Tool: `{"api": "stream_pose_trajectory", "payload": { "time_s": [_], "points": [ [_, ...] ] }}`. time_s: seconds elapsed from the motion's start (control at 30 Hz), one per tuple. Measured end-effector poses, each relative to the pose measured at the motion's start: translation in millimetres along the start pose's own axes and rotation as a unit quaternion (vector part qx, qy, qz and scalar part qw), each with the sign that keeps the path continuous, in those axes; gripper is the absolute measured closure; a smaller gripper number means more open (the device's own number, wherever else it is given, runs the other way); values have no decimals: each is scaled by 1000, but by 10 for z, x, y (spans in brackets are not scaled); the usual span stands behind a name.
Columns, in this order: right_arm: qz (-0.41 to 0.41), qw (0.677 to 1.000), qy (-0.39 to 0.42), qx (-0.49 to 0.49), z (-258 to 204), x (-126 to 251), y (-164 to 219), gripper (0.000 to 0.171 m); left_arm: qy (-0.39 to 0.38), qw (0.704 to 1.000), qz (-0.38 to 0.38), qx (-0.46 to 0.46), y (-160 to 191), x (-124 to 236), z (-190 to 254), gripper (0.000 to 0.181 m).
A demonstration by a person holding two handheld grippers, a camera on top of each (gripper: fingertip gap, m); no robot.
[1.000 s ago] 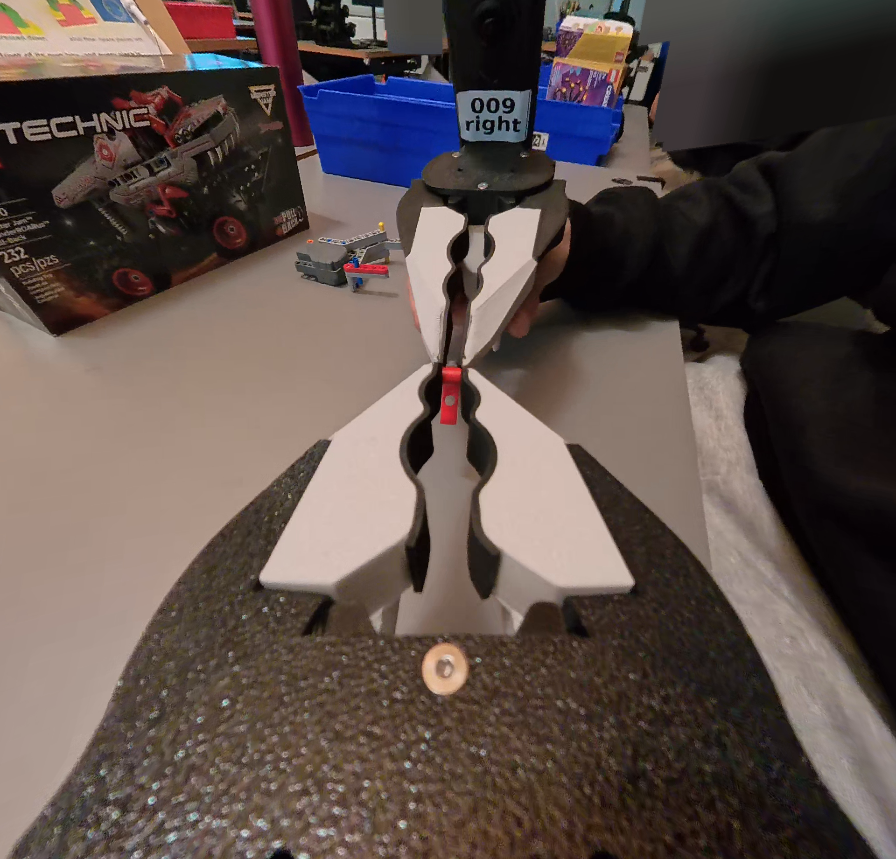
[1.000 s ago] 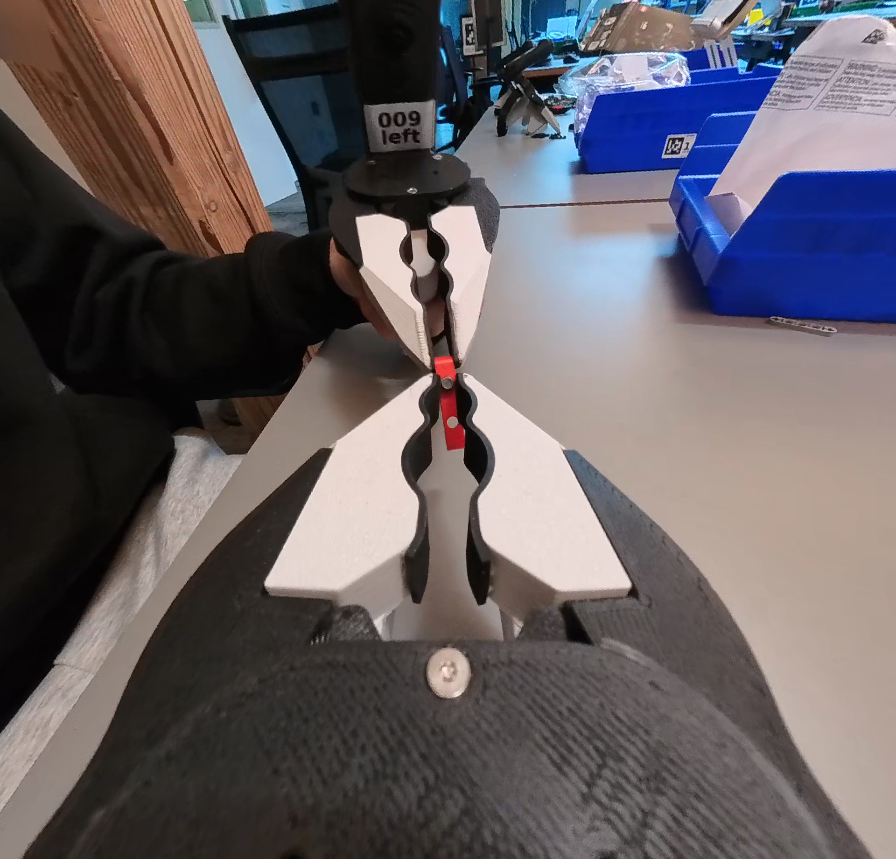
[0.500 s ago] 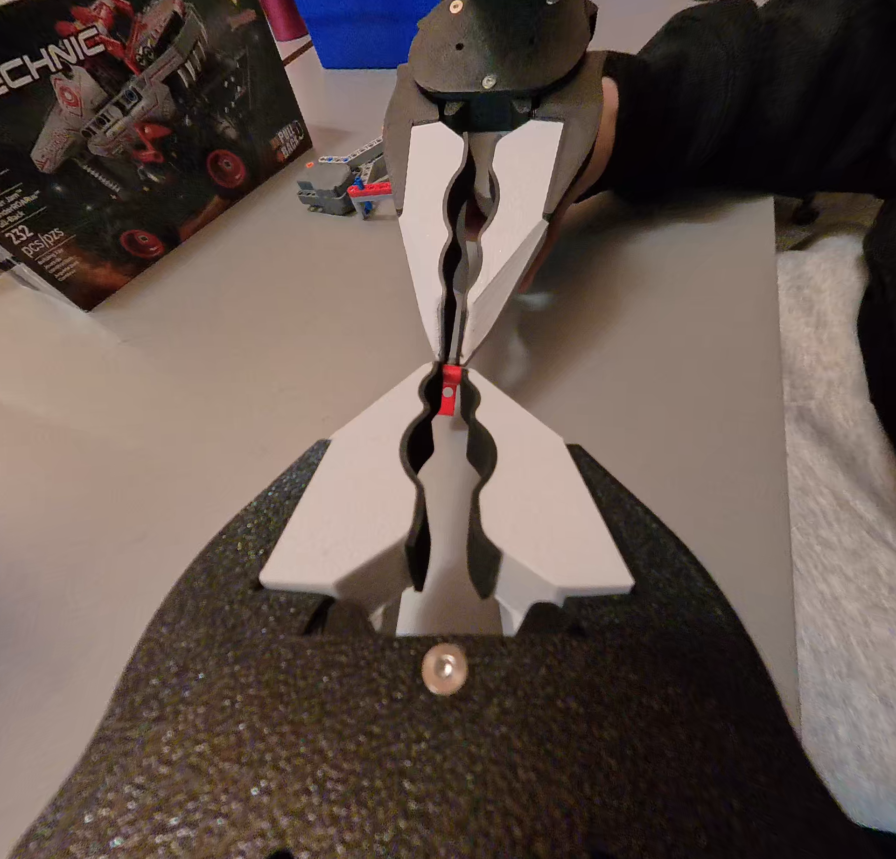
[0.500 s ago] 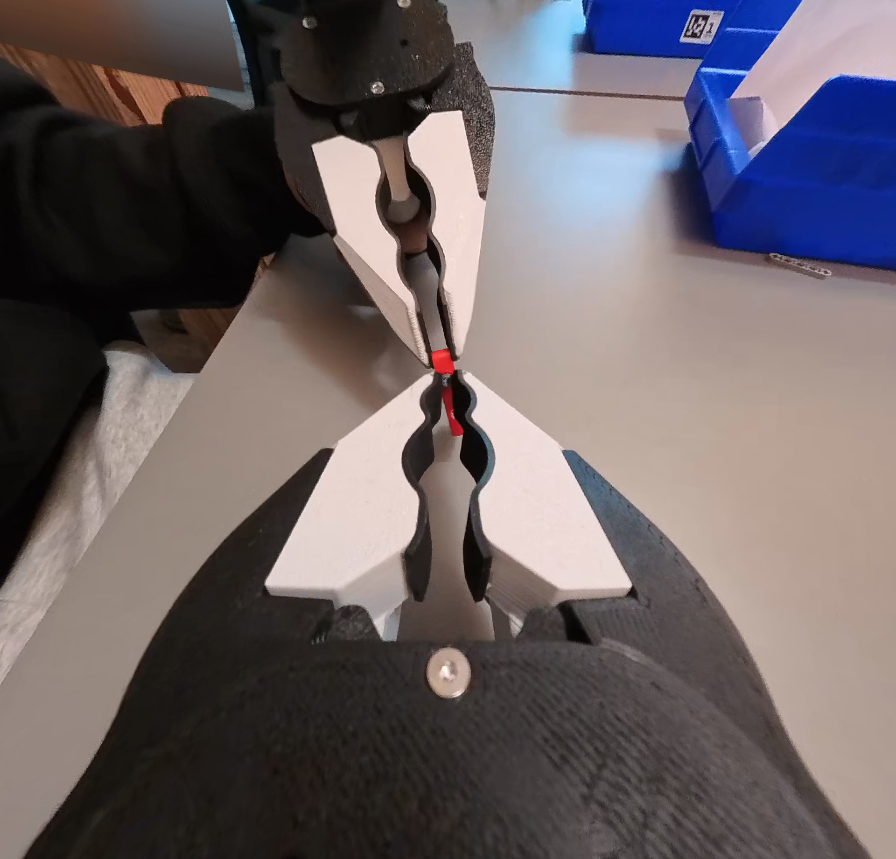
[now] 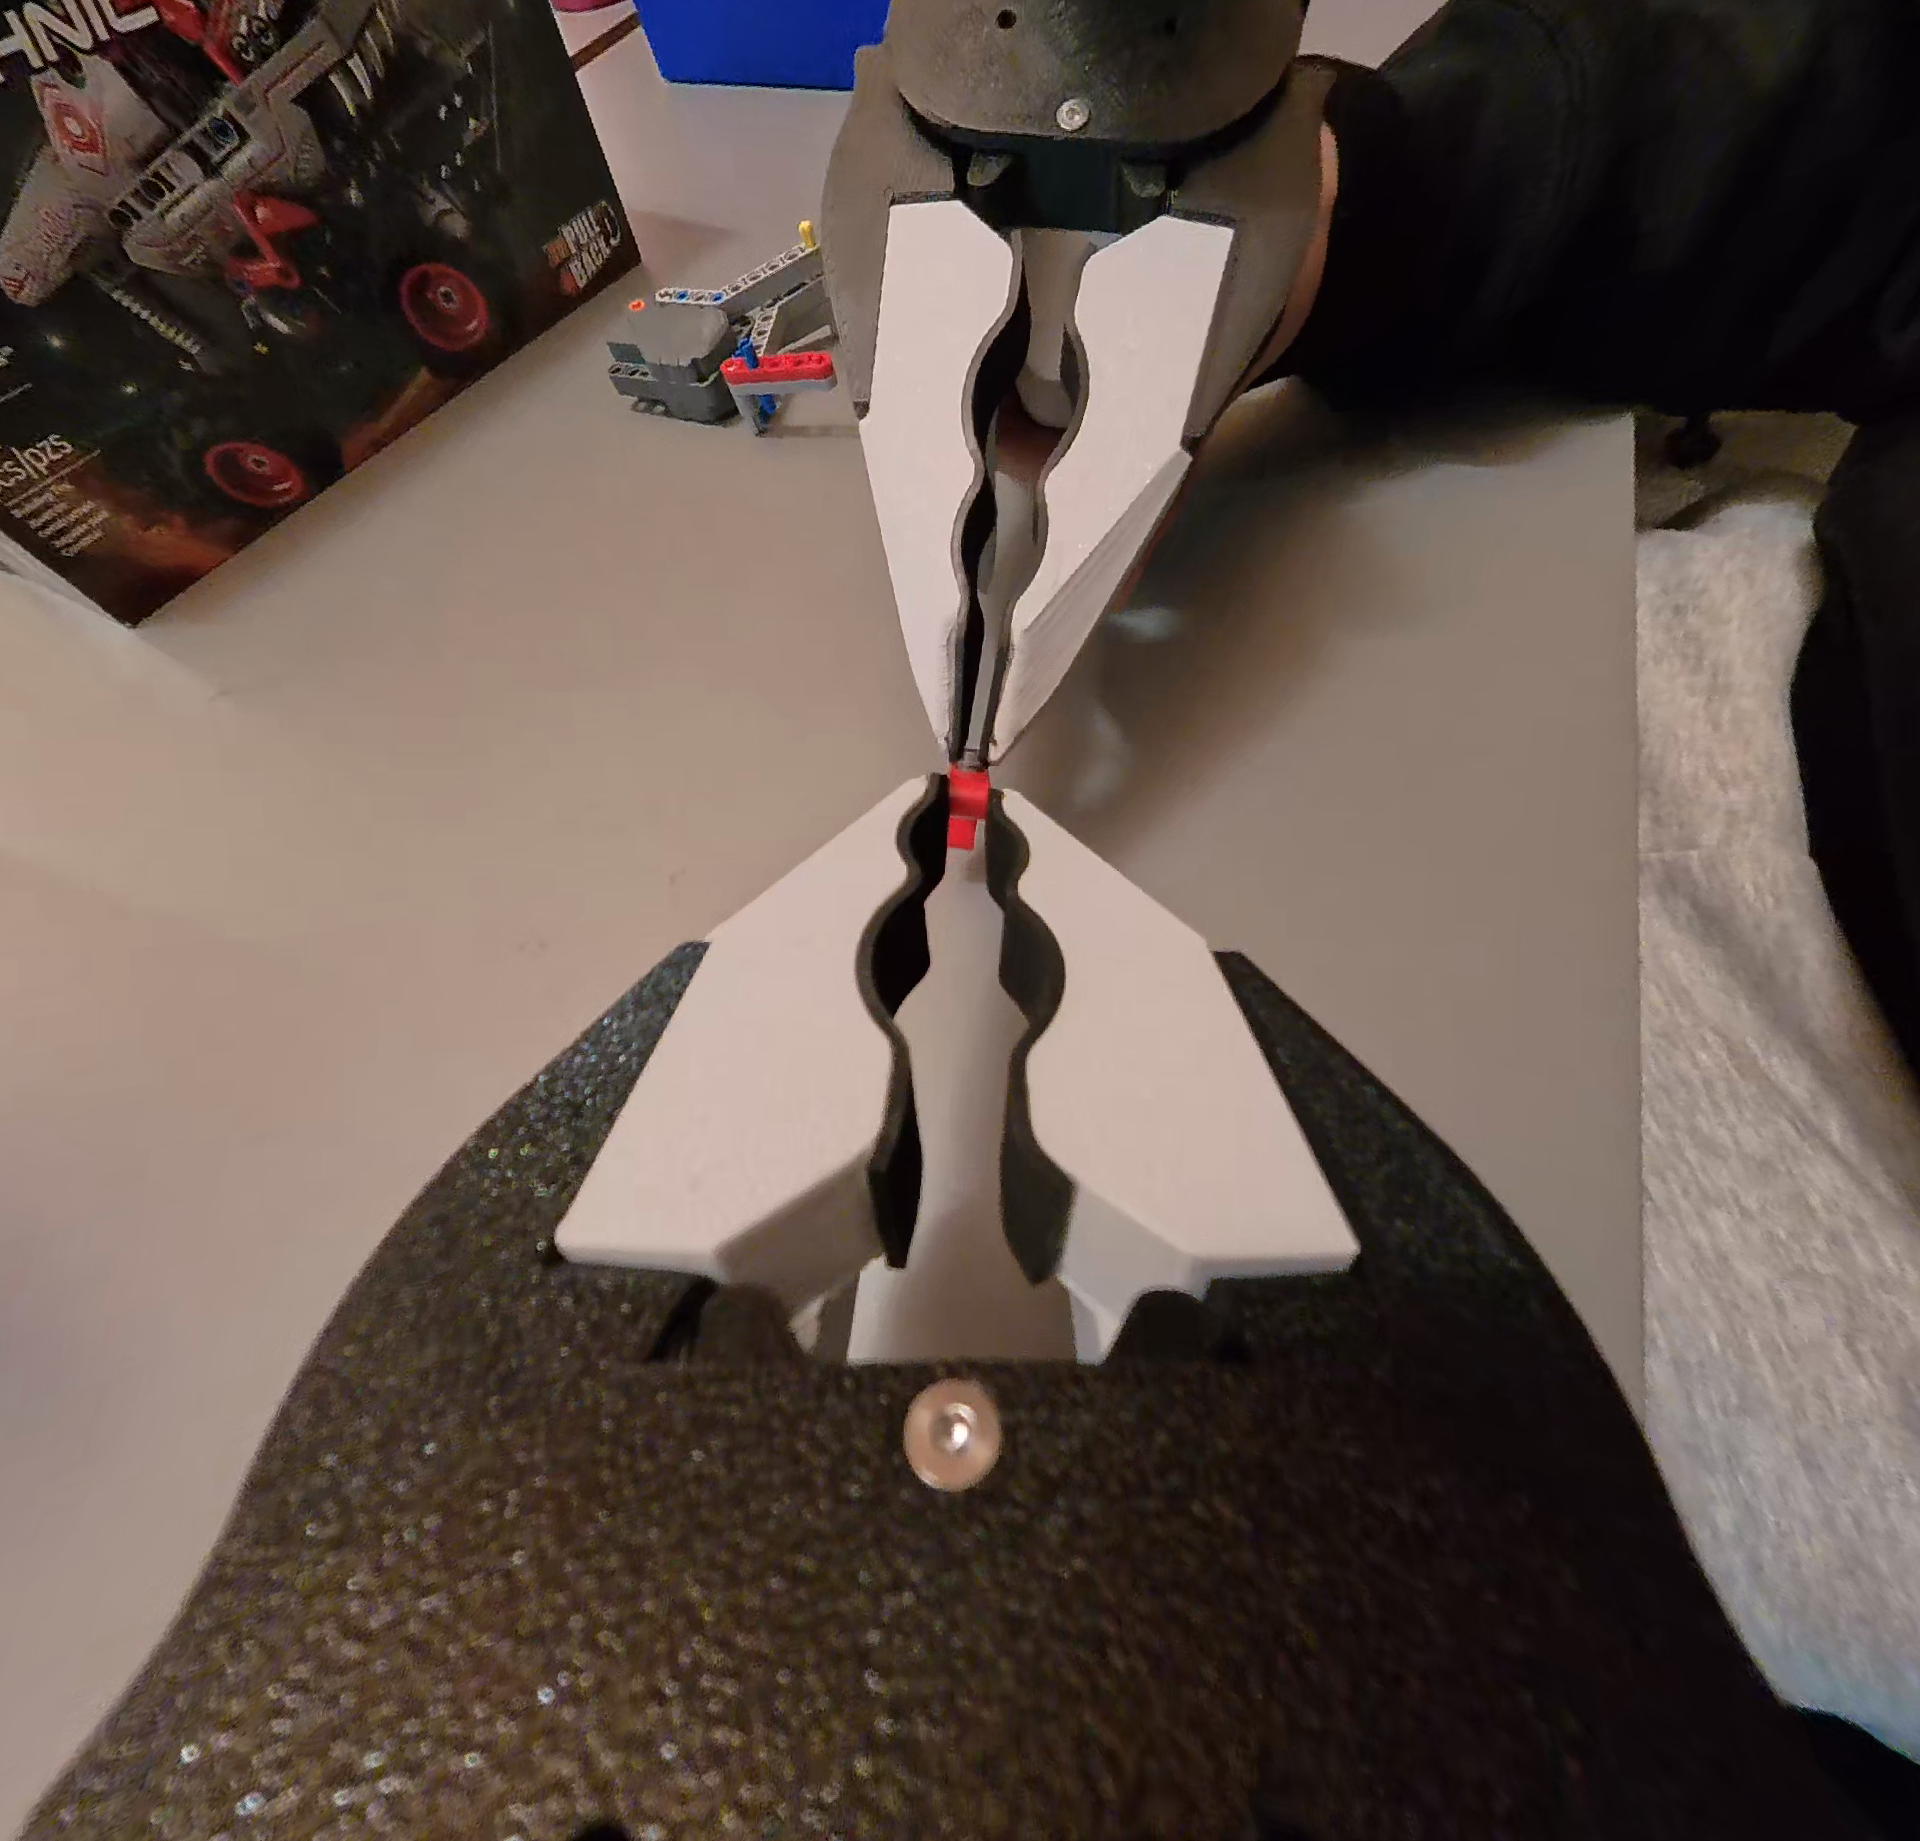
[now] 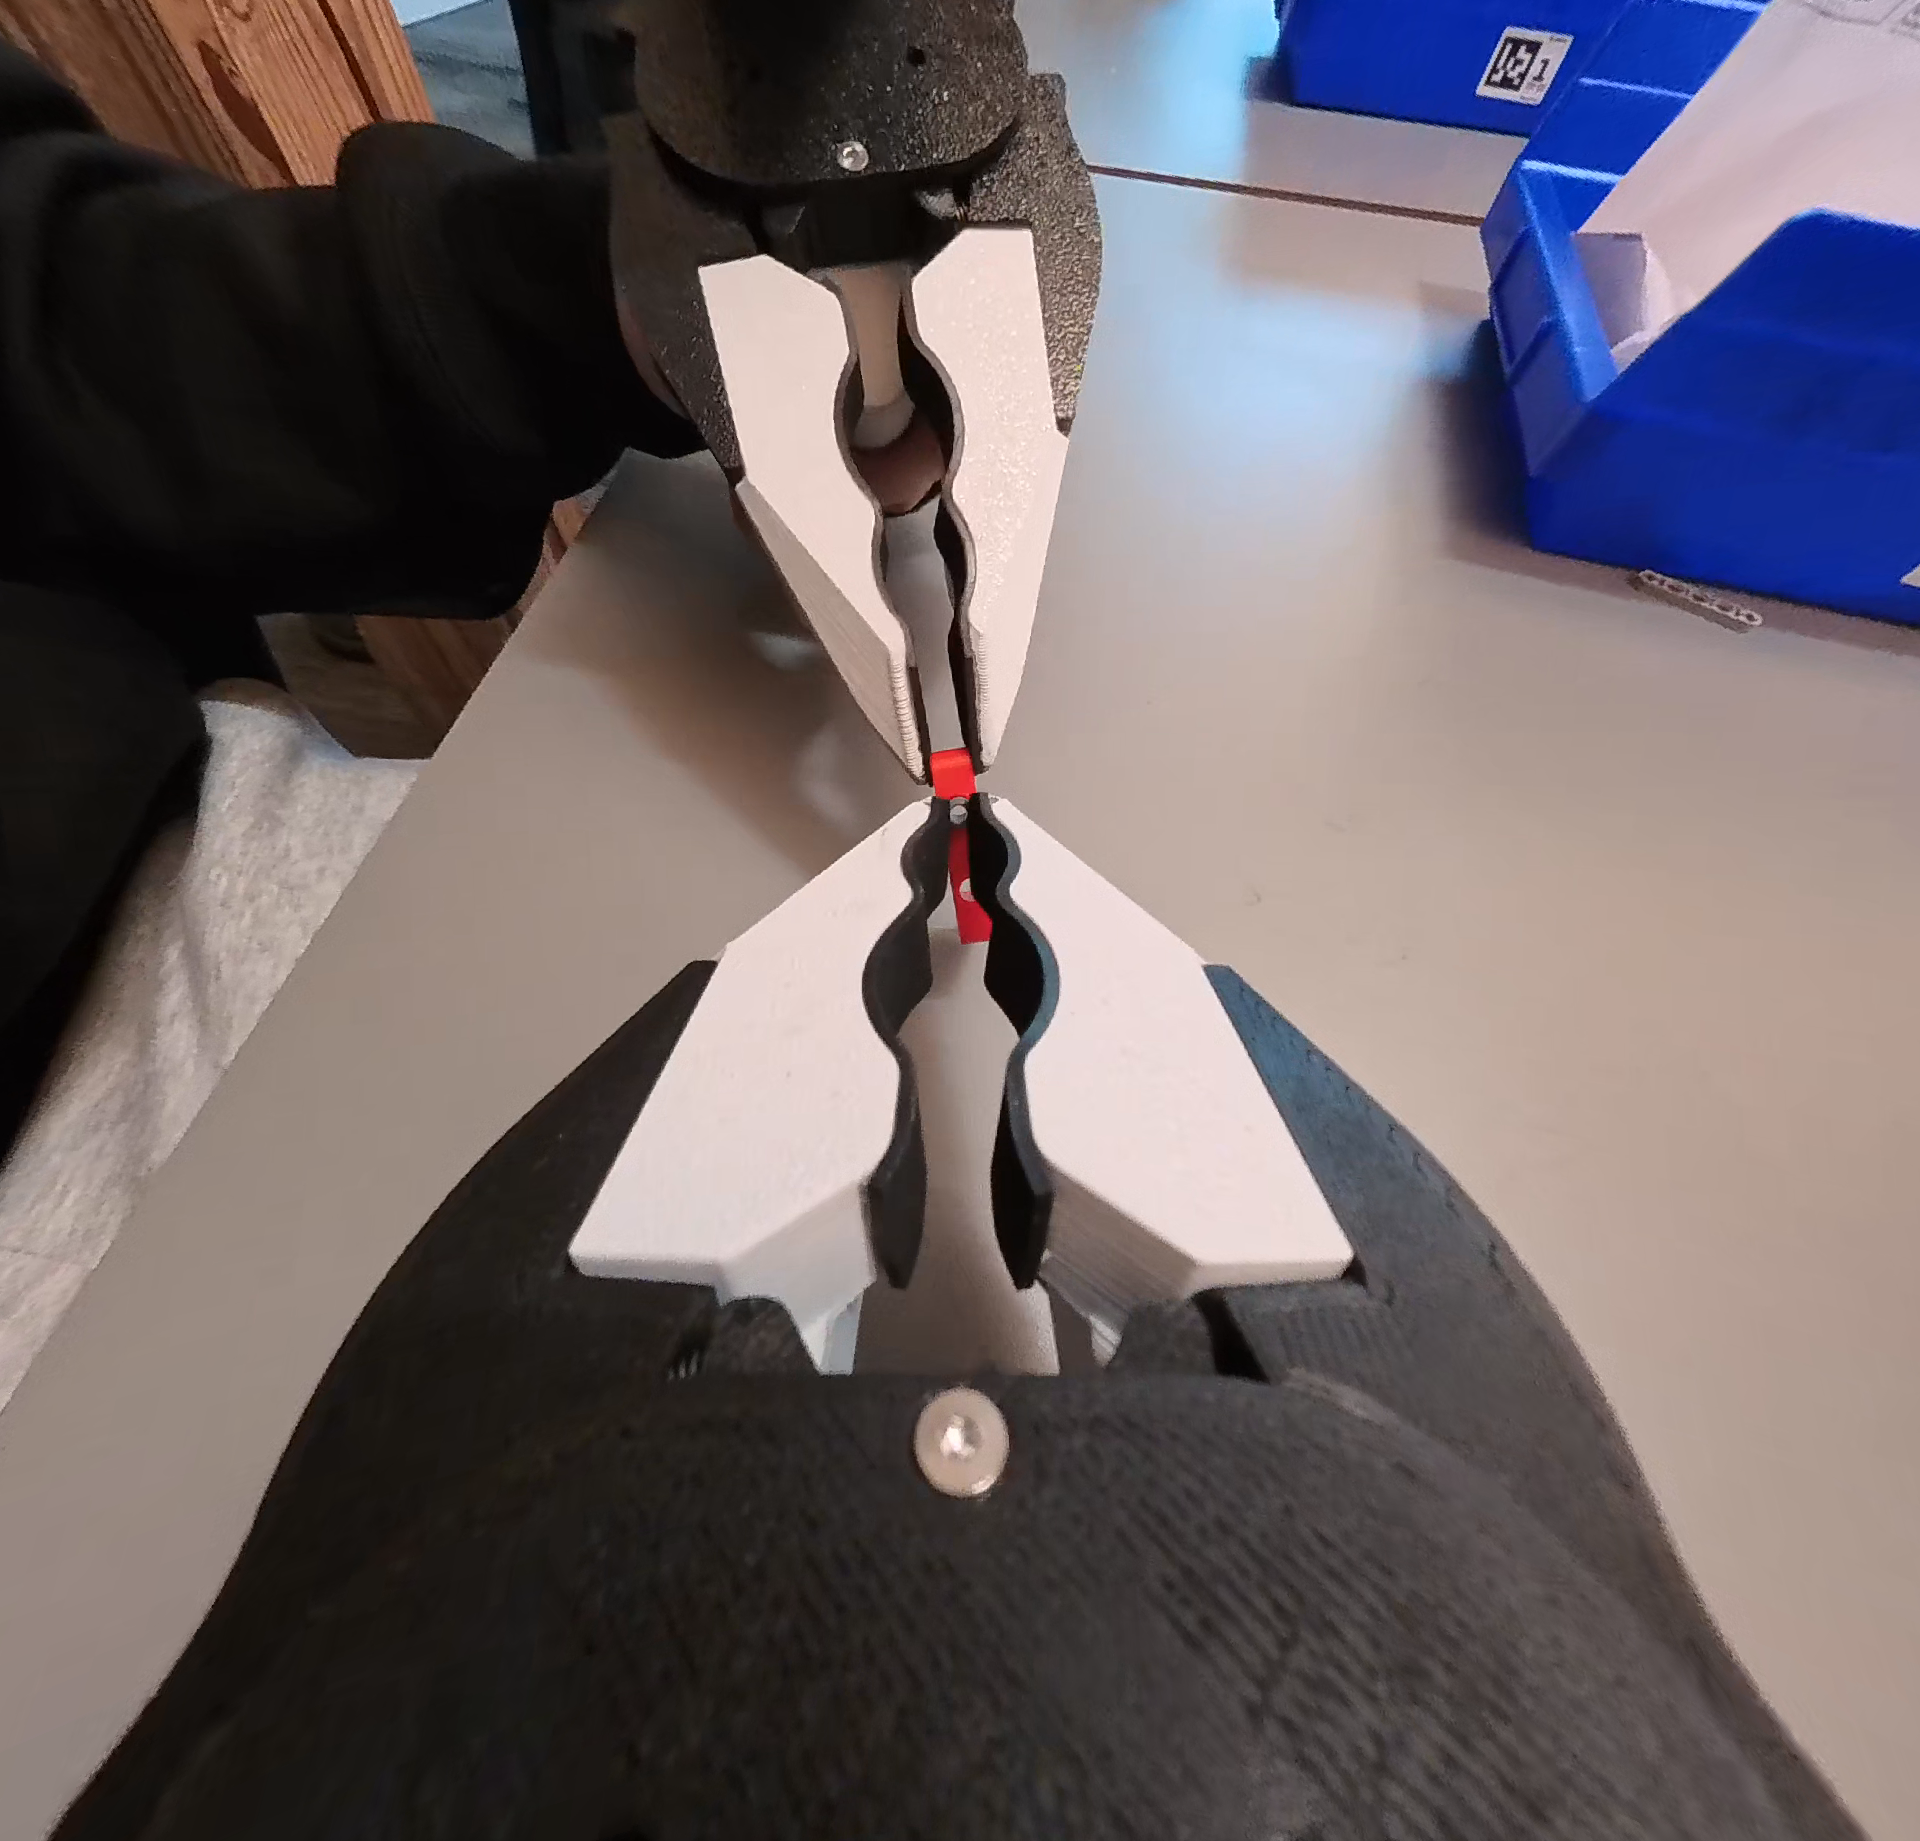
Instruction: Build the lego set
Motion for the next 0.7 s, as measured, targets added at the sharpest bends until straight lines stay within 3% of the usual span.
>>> {"api": "stream_pose_trajectory", "payload": {
  "time_s": [0.13,0.27,0.43,0.7],
  "points": [
    [23,1000,4,-11,39,11,-13,168,-13,999,29,4,-37,-13,-33,176],
    [101,994,-3,-46,57,79,-218,168,-11,997,61,37,-95,13,-45,171],
    [111,992,-20,-49,2,59,-236,168,17,993,104,48,-211,-2,34,169],
    [112,992,-25,-47,-13,49,-210,168,10,997,70,27,-151,-8,25,176]
  ]
}}
Point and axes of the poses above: each gripper's, where its closed fingertips meet, x back along the fingers, y out of its underside, z = x × y across the jaws, the point moved 3 cm from there along x, back along the fingers, and after that the axes turned 15 degrees about z, right-handed, at the moved point
